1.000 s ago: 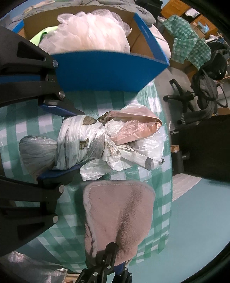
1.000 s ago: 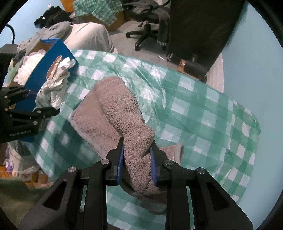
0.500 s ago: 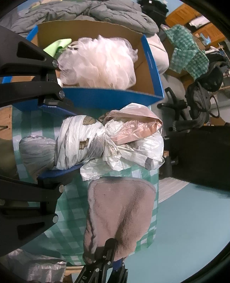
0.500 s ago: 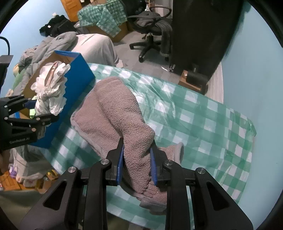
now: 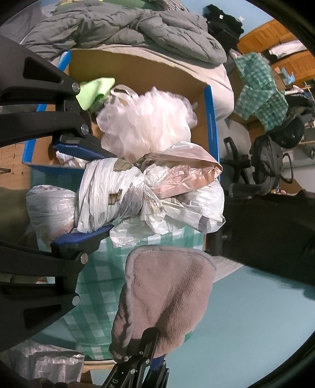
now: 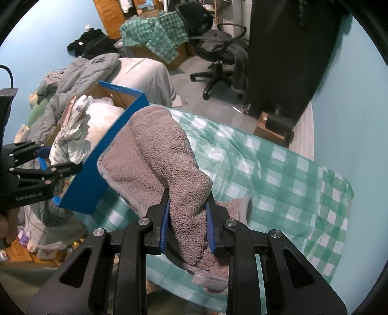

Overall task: Organize soft objects
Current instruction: 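Lift the bundle and mitt and carry both over the box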

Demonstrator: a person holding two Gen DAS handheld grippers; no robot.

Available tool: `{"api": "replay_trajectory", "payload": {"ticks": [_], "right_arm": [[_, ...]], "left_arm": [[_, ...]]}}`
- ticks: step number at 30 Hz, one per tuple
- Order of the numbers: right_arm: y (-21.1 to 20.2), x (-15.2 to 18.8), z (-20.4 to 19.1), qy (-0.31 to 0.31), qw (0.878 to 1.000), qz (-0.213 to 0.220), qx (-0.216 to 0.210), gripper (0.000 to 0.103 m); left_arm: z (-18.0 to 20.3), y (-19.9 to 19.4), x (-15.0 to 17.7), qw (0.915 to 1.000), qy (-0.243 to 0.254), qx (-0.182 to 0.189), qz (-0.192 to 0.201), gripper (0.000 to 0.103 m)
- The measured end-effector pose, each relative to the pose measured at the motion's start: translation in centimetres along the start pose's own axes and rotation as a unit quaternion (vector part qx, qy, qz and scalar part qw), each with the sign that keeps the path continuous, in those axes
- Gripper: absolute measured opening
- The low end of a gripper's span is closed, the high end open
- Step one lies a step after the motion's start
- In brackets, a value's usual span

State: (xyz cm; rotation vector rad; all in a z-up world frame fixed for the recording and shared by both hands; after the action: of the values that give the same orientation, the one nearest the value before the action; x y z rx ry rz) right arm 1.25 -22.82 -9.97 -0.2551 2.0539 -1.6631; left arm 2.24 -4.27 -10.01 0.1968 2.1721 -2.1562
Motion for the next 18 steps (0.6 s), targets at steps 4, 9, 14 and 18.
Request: {"api": "replay_trajectory", "payload": {"ticks": [4,9,14,18], "right_arm": [[0.0,-0.7,-1.1,-0.01,1.0,0.005,-0.004,0.023],[0.3,-1.8,-2.9,-0.021,1.0,0.007,-0.008,0.023],[1.0,-3.0,-5.1,-0.036,0.999,0.005,-0.012,0.023],[1.5,-3.9,-6.9,-0.046,0.999,0.003,-0.015,0.023]], "left_arm": [[-1.7,-0.3,0.6,0.9999,-0.015,-0.001,0.0,0.052],[-4.0,-0.6,1.4,0.9995,-0.031,-0.004,-0.001,0.052],[-6.4,-0.6,2.0,0.999,-0.044,-0.008,-0.002,0.052],[-8.2,-0.1,2.3,0.9984,-0.056,-0.012,-0.006,0.052]]}}
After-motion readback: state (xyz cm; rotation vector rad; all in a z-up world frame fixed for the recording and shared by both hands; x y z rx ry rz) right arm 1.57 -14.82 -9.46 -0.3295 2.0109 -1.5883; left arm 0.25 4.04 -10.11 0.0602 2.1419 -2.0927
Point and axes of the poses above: each gripper's, at about its wrist camera, not at the fingertips, and y roughly the way its jaws point, z to its right, x to its underside, the point moved 4 cm from there along y, roughly the way its jaws point, and after that the axes turned 13 degrees about -z, right-handed, at the moved point
